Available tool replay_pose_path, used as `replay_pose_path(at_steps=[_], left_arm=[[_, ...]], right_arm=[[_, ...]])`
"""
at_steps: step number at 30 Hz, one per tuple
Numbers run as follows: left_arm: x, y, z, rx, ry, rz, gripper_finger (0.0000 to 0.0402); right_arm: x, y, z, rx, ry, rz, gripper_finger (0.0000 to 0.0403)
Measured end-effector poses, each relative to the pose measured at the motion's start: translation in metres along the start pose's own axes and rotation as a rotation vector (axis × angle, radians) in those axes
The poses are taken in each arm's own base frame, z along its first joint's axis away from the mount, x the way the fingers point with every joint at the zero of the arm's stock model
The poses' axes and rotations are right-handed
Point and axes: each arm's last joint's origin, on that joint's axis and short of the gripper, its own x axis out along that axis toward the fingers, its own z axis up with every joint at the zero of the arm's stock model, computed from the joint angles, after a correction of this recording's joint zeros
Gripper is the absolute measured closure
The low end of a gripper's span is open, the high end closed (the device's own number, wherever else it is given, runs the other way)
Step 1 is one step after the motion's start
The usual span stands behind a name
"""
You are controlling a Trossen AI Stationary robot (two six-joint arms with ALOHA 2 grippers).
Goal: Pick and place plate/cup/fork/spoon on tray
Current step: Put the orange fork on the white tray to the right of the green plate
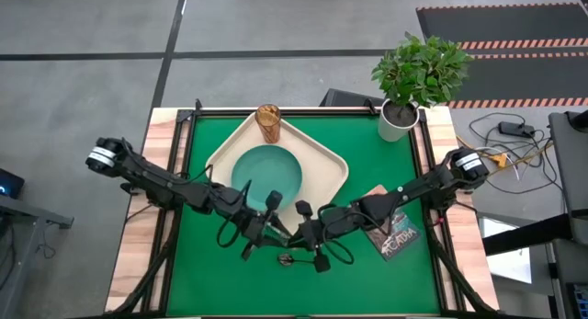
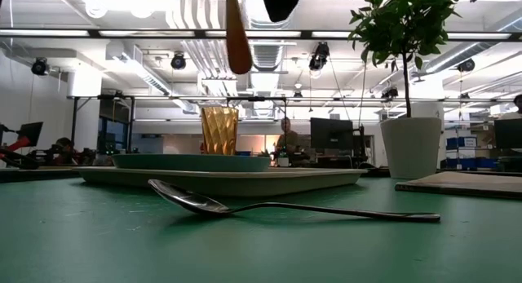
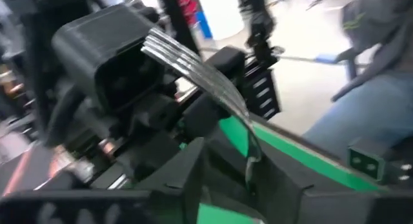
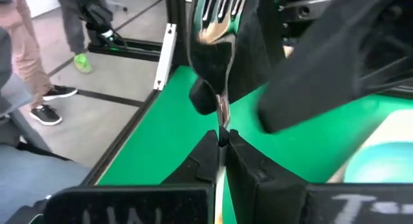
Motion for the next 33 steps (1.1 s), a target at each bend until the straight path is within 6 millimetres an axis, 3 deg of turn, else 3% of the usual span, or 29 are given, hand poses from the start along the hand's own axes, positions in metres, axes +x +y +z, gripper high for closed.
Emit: replay_pose_path(at_steps=[7,15,24,28,33], left_arm=[[-0.022,0.005,0.009,-0.007,0.099,0.068,0.0233],[-0.038,0.008,0.011,-0.168,0.155,0.224,0.0223],[-0.013,0.004,-0.022,-0.275,0.093,0.483,0.0223],[0.002,0.005,-0.037,-0.29,0.102,0.637,0.0223],[0.019,0.003,-0.049,-0.286,0.094,0.665,0.0223]], right_arm=[[-0.024,-0.004,-0.002,-0.004,0.081,-0.143,0.0394],[-0.06,-0.014,-0.015,0.062,0.006,-0.427,0.0394],[-0.07,-0.021,-0.037,0.206,-0.315,-0.585,0.0394],[-0.068,-0.022,-0.039,0.228,-0.385,-0.602,0.0394],[-0.061,-0.023,-0.04,0.218,-0.401,-0.656,0.0394]])
